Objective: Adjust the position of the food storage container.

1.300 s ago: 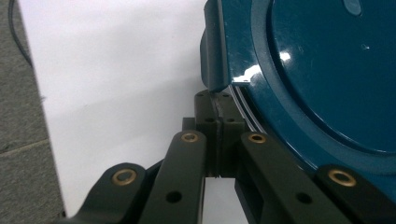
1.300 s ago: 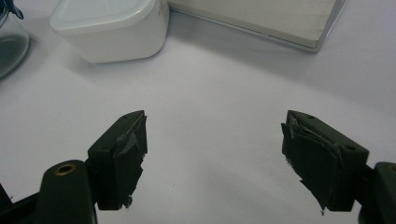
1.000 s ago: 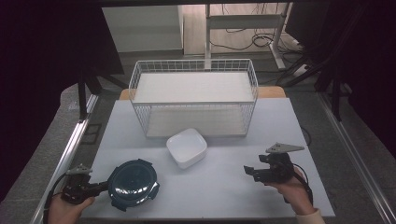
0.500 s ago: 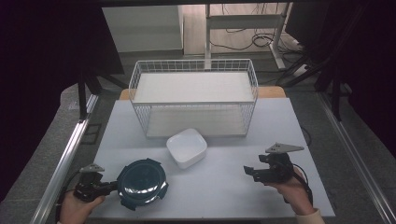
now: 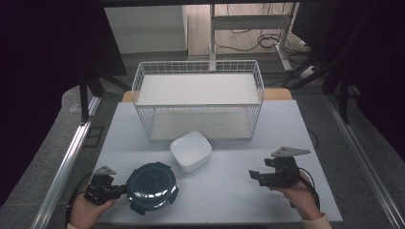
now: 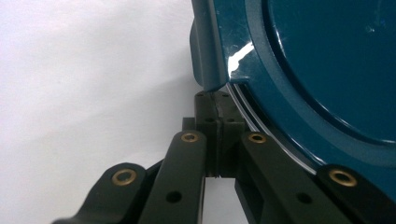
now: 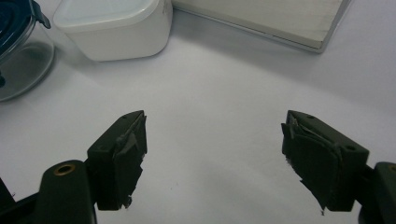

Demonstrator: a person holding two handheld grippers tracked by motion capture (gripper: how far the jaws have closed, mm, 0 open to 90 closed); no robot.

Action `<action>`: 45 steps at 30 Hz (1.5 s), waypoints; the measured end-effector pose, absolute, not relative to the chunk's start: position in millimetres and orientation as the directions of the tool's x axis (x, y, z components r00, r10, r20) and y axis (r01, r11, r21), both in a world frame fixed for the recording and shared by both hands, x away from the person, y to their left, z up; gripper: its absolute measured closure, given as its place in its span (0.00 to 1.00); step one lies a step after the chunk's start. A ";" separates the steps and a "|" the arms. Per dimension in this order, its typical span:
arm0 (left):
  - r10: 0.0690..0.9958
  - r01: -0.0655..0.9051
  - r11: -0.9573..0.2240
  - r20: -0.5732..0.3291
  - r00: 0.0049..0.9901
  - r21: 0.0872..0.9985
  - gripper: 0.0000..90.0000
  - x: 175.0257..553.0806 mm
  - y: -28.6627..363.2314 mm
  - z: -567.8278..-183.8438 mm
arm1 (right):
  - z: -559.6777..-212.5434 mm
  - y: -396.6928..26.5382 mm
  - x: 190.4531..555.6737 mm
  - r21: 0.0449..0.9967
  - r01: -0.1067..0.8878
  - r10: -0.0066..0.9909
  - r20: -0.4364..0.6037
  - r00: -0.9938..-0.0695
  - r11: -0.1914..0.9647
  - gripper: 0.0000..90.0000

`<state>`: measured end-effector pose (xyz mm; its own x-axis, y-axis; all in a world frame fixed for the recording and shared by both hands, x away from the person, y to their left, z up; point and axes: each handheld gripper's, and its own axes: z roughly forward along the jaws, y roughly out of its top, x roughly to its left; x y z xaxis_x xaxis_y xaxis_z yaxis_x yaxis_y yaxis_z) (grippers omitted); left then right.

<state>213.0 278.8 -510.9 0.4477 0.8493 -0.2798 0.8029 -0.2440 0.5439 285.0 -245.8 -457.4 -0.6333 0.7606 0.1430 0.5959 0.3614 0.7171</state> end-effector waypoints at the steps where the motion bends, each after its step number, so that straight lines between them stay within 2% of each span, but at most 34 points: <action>1: 0.845 0.802 -0.249 -0.282 0.454 0.543 1.00 213.1 276.9 -511.2 | -457.4 -245.7 285.0 0.717 0.596 0.760 0.144 -0.634 0.361 0.24; 45: 0.783 0.775 -0.307 -0.317 0.536 0.552 1.00 208.0 246.3 -512.6 | -458.4 -245.5 285.8 0.716 0.596 0.760 0.142 -0.634 0.363 0.24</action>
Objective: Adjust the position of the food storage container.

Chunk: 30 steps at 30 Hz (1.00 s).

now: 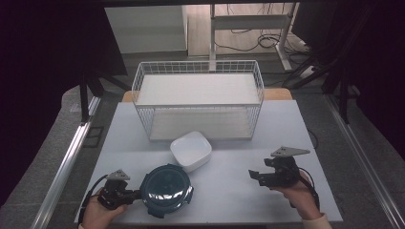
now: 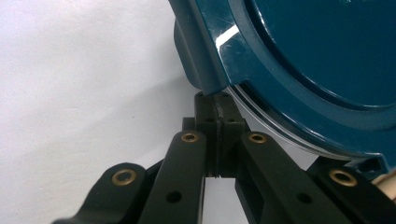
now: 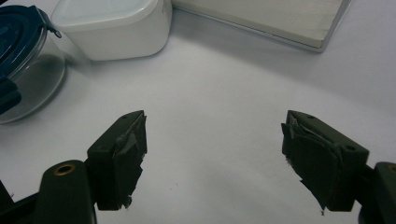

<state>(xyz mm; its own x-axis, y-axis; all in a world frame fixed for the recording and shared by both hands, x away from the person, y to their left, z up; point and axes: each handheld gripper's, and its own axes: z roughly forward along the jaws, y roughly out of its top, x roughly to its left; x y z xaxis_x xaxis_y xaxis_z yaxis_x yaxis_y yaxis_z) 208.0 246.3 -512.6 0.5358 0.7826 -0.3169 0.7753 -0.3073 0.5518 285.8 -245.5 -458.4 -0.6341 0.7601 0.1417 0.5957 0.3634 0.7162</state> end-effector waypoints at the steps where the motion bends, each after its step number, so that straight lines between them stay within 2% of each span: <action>1: 0.779 0.773 -0.307 -0.319 0.539 0.555 1.00 207.6 247.6 -511.5 | -458.0 -245.2 285.6 0.717 0.597 0.761 0.143 -0.632 0.360 0.24; 7: 0.825 0.770 -0.257 -0.282 0.489 0.584 1.00 202.3 268.6 -495.8 | -454.8 -244.0 284.1 0.735 0.590 0.765 0.155 -0.625 0.333 0.24; 11: 0.853 0.762 -0.201 -0.272 0.445 0.616 0.92 196.4 287.8 -484.1 | -452.6 -241.4 283.1 0.745 0.585 0.758 0.169 -0.630 0.320 0.24; 12: 0.866 0.756 -0.178 -0.265 0.425 0.630 0.76 195.3 291.5 -479.6 | -452.3 -239.4 282.9 0.745 0.586 0.754 0.175 -0.633 0.319 0.24; 13: 0.872 0.752 -0.164 -0.262 0.413 0.638 0.76 195.3 293.1 -476.8 | -452.3 -239.4 282.9 0.745 0.586 0.754 0.175 -0.633 0.319 0.24; 14: 0.880 0.747 -0.141 -0.264 0.395 0.650 0.61 197.1 294.0 -469.0 | -452.2 -237.6 283.3 0.747 0.584 0.751 0.177 -0.636 0.319 0.24; 15: 0.881 0.746 -0.132 -0.268 0.390 0.653 0.54 199.1 293.4 -465.1 | -452.0 -236.6 283.3 0.747 0.585 0.750 0.179 -0.636 0.317 0.24; 17: 0.879 0.737 -0.114 -0.277 0.387 0.667 0.41 203.9 291.0 -457.3 | -451.2 -234.0 283.5 0.748 0.584 0.747 0.184 -0.639 0.315 0.23; 19: 0.876 0.731 -0.105 -0.285 0.389 0.674 0.35 206.6 289.3 -453.6 | -450.9 -233.2 283.5 0.749 0.584 0.745 0.188 -0.641 0.314 0.23; 20: 0.872 0.727 -0.097 -0.295 0.392 0.680 0.35 210.3 286.7 -449.4 | -450.6 -231.8 283.5 0.753 0.583 0.743 0.195 -0.640 0.305 0.23; 21: 0.866 0.722 -0.091 -0.303 0.398 0.686 0.30 216.0 282.4 -444.3 | -449.7 -229.9 283.4 0.754 0.593 0.740 0.220 -0.635 0.284 0.22; 30: 0.844 0.726 -0.101 -0.327 0.424 0.680 0.26 226.0 265.3 -448.0 | -450.5 -229.4 282.1 0.754 0.602 0.739 0.244 -0.628 0.263 0.20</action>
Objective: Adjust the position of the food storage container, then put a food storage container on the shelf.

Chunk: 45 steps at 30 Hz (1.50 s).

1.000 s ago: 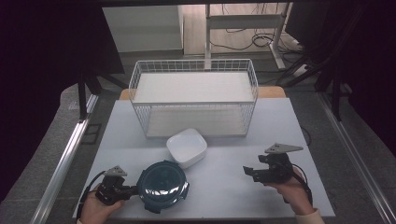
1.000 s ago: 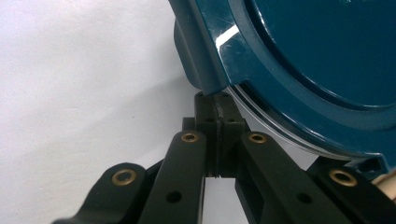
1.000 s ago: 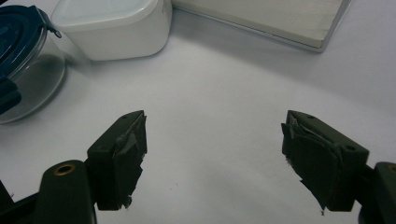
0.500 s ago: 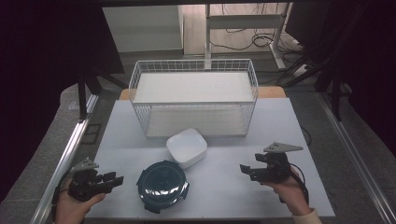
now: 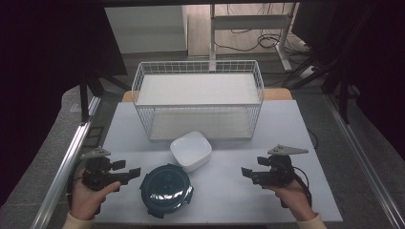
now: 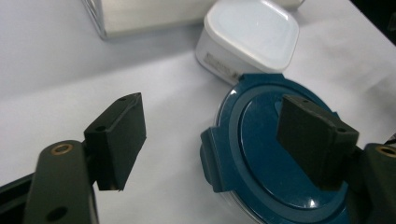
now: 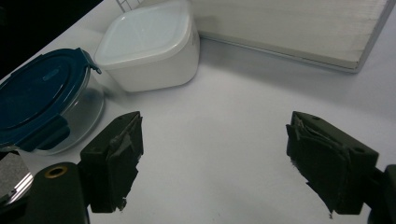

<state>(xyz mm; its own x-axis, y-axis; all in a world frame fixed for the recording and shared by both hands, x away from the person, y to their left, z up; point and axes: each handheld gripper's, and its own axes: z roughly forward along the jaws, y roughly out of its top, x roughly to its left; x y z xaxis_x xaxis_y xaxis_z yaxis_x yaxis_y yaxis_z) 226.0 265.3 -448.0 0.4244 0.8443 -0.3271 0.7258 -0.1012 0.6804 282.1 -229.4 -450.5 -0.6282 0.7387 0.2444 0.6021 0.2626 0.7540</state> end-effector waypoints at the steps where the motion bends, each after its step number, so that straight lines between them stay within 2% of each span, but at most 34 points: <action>1: 0.843 0.728 -0.103 -0.329 0.425 0.677 0.25 225.7 265.0 -449.7 | -451.1 -230.1 282.3 0.752 0.605 0.741 0.246 -0.625 0.261 0.20; 9: 0.832 0.730 -0.092 -0.351 0.431 0.677 0.23 224.3 264.5 -452.0 | -450.5 -226.3 280.2 0.748 0.612 0.740 0.256 -0.622 0.255 0.19; 16: 0.824 0.730 -0.095 -0.359 0.439 0.677 0.23 224.9 261.4 -452.6 | -456.9 -205.3 273.4 0.724 0.645 0.707 0.321 -0.630 0.246 0.17; 34: 0.788 0.745 -0.084 -0.413 0.456 0.662 0.23 220.7 255.8 -469.9 | -467.3 -166.6 251.5 0.695 0.688 0.703 0.383 -0.600 0.209 0.17; 45: 0.784 0.764 -0.045 -0.451 0.426 0.644 0.23 219.7 258.5 -475.0 | -478.6 -128.0 237.5 0.656 0.733 0.668 0.465 -0.581 0.181 0.16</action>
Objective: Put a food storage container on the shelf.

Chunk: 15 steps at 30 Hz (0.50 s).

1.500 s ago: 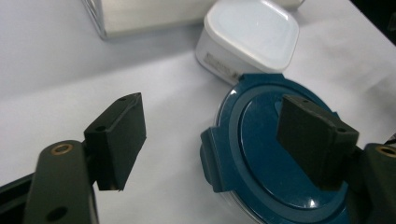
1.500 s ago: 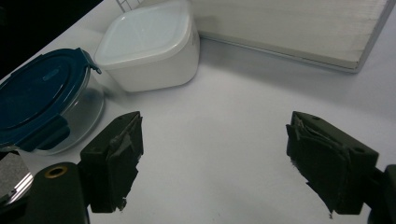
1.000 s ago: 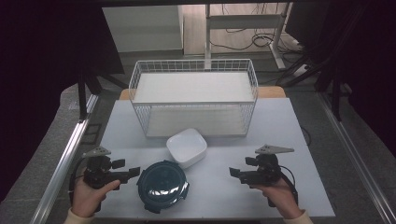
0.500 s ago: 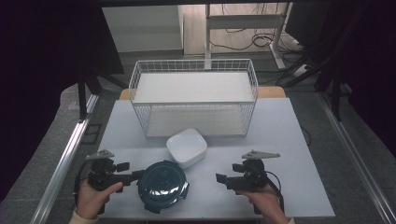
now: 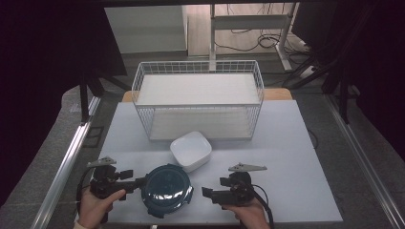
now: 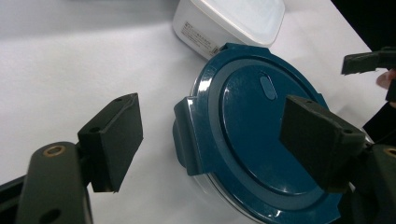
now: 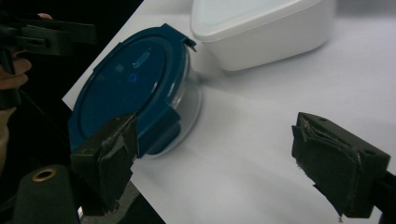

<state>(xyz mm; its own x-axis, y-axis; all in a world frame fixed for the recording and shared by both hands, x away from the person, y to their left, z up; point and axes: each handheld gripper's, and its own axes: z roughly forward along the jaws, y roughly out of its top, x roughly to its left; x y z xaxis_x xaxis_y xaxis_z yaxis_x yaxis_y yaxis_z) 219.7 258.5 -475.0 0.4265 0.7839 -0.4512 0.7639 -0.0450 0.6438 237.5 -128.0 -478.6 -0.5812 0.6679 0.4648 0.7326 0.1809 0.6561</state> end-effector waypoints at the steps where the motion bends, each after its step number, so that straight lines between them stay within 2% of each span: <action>1: 0.781 0.770 -0.043 -0.460 0.423 0.636 0.23 221.8 258.3 -476.4 | -478.6 -128.0 237.5 0.656 0.733 0.668 0.465 -0.581 0.181 0.16; 8: 0.753 0.800 -0.037 -0.509 0.416 0.599 0.22 229.0 257.9 -486.0 | -492.2 -104.9 236.5 0.599 0.785 0.648 0.539 -0.539 0.154 0.15; 15: 0.744 0.811 -0.046 -0.522 0.418 0.583 0.22 231.7 255.1 -489.8 | -498.6 -87.6 232.7 0.562 0.816 0.624 0.592 -0.510 0.134 0.15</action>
<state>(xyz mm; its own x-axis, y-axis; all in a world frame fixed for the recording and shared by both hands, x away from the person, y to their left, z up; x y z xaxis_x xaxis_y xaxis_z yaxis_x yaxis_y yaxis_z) 231.7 255.1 -489.8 0.4175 0.7437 -0.5221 0.8109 -0.0457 0.5834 232.7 -87.6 -498.6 -0.5103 0.6243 0.5915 0.8160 0.1341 0.5623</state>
